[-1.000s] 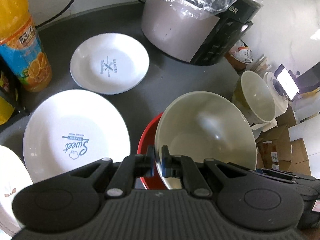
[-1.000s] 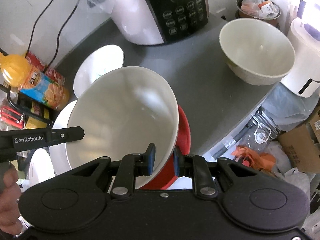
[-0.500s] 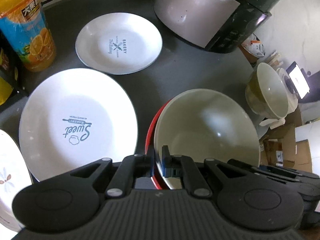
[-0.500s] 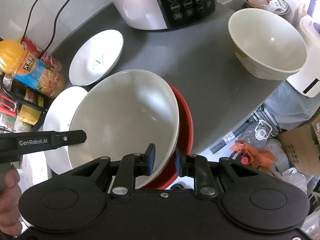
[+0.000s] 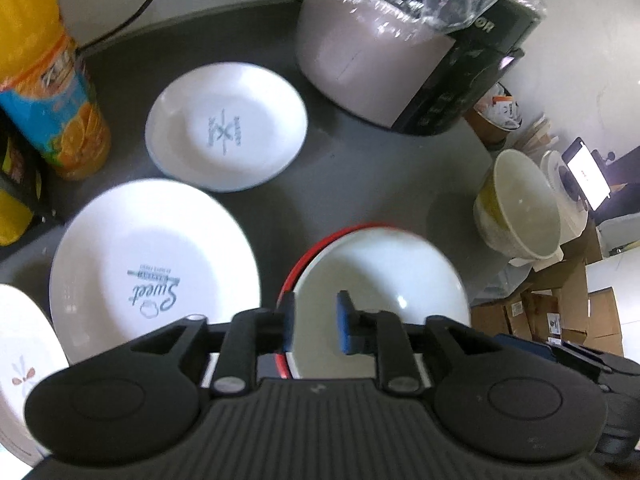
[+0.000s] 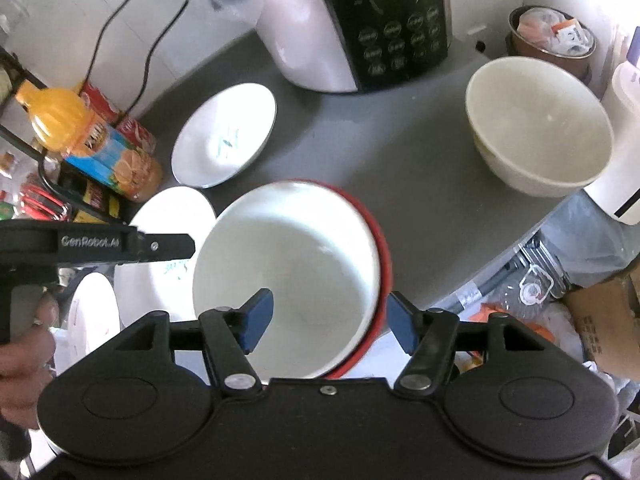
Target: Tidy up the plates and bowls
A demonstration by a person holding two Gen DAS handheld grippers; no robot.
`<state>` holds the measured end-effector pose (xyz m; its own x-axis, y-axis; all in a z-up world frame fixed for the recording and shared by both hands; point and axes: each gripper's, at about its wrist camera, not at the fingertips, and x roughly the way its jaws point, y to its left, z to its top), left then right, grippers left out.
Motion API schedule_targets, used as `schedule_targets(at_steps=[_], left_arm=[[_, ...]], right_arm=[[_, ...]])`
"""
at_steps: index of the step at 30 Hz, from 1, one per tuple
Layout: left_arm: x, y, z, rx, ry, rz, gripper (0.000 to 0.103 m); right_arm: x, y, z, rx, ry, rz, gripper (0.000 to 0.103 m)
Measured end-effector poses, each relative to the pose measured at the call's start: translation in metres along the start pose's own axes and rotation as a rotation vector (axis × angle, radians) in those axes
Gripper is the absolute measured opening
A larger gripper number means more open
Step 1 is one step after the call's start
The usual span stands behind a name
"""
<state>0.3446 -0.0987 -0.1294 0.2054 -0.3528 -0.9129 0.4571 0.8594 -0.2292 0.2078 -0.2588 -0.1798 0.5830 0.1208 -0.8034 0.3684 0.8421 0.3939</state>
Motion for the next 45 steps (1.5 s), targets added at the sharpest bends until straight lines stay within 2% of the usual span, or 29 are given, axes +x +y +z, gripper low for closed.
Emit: schedule_targets(at_steps=[2, 4, 7, 22, 28, 37, 41, 45], left_arm=[[-0.001, -0.006, 0.005, 0.006, -0.013, 0.0, 0.036], [-0.001, -0.014, 0.009, 0.015, -0.028, 0.008, 0.043], [0.001, -0.028, 0.013, 0.035, -0.039, 0.012, 0.047], [0.027, -0.099, 0.035, 0.13, -0.028, 0.025, 0.049], [0.038, -0.116, 0.041, 0.134, -0.023, 0.037, 0.049], [0.05, -0.12, 0.045, 0.092, -0.008, 0.056, 0.049], [0.054, -0.117, 0.048, 0.062, -0.005, 0.062, 0.049], [0.058, -0.116, 0.051, 0.049, -0.003, 0.07, 0.049]], right_arm=[[-0.005, -0.009, 0.002, 0.013, -0.022, 0.004, 0.063], [-0.007, -0.018, 0.004, 0.036, -0.039, -0.001, 0.063], [-0.01, -0.036, 0.007, 0.083, -0.064, -0.006, 0.063], [-0.013, -0.121, 0.016, 0.312, -0.16, -0.047, 0.062], [-0.008, -0.152, 0.024, 0.375, -0.165, -0.087, 0.049], [0.006, -0.175, 0.041, 0.385, -0.164, -0.137, 0.048], [0.018, -0.181, 0.046, 0.369, -0.15, -0.149, 0.031], [0.023, -0.18, 0.049, 0.342, -0.145, -0.158, 0.029]])
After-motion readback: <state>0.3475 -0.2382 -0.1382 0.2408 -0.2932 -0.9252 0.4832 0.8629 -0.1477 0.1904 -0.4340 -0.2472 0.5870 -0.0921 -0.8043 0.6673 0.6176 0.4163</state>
